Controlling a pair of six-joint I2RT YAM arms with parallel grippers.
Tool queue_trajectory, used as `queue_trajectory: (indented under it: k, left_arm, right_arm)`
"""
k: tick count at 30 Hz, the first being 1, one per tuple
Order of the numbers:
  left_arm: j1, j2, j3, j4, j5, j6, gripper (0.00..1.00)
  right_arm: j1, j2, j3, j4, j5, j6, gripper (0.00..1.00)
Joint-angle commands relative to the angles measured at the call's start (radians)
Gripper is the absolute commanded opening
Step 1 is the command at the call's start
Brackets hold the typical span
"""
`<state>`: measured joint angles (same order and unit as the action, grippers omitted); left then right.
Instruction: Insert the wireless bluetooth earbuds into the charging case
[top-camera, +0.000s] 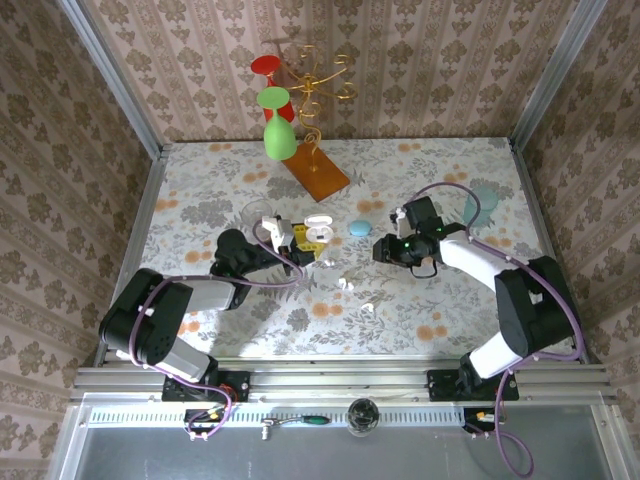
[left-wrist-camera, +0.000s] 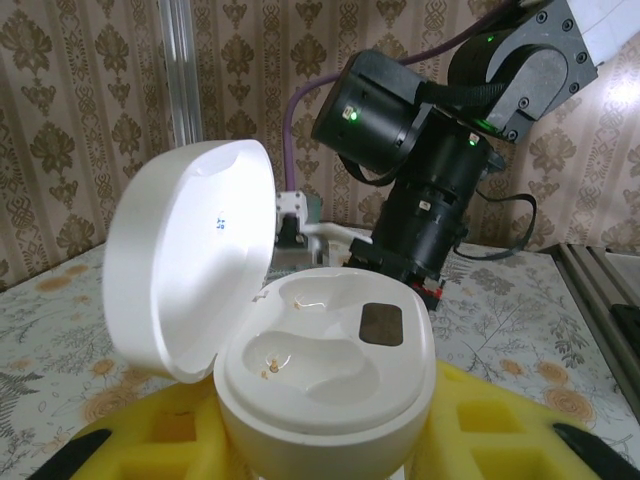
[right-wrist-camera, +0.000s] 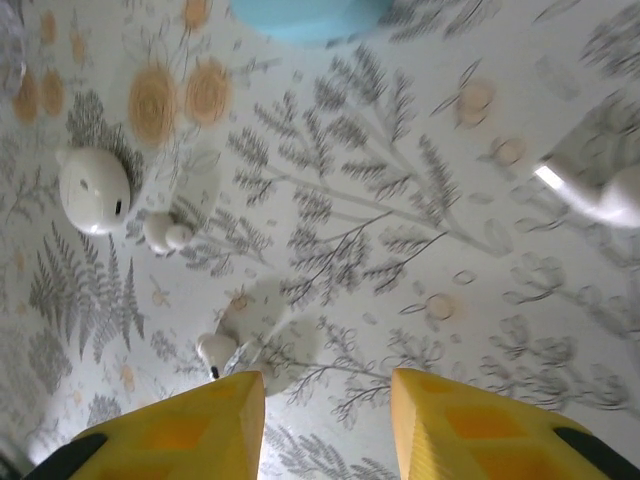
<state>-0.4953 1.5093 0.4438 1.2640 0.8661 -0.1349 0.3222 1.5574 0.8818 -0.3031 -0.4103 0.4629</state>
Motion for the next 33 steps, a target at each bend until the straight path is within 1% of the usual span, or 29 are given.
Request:
queue_trajectory:
  k: [1,4,16,20,23,28,31,33]
  left_arm:
    - [0.010,-0.021,-0.008,0.019,0.001,0.006,0.32]
    - [0.012,-0.020,-0.005,0.019,0.005,0.005,0.32]
    - [0.027,-0.040,-0.020,0.019,0.002,0.001,0.32]
    - [0.032,-0.051,-0.027,0.020,0.003,0.000,0.32]
    - [0.084,-0.082,-0.042,0.018,-0.002,-0.024,0.32]
    - [0.183,-0.132,-0.060,0.010,-0.013,-0.061,0.31]
    - [0.225,-0.172,-0.040,-0.056,-0.014,-0.060,0.31]
    - [0.247,-0.208,-0.023,-0.123,-0.023,-0.031,0.32]
  right_arm:
    - [0.047,0.042,0.032,-0.014,-0.080,0.018,0.39]
    - [0.081,0.077,0.055,-0.018,-0.079,-0.004,0.39]
    - [0.126,0.215,0.158,-0.031,-0.094,-0.030,0.35]
    - [0.141,0.256,0.222,-0.057,-0.085,-0.052,0.35]
    - [0.171,0.275,0.265,-0.073,-0.026,-0.078,0.35]
    - [0.234,0.267,0.300,-0.074,0.143,-0.130,0.37]
    - [0.275,0.255,0.307,-0.066,0.230,-0.157,0.37]
    - [0.307,0.253,0.316,-0.070,0.304,-0.178,0.37]
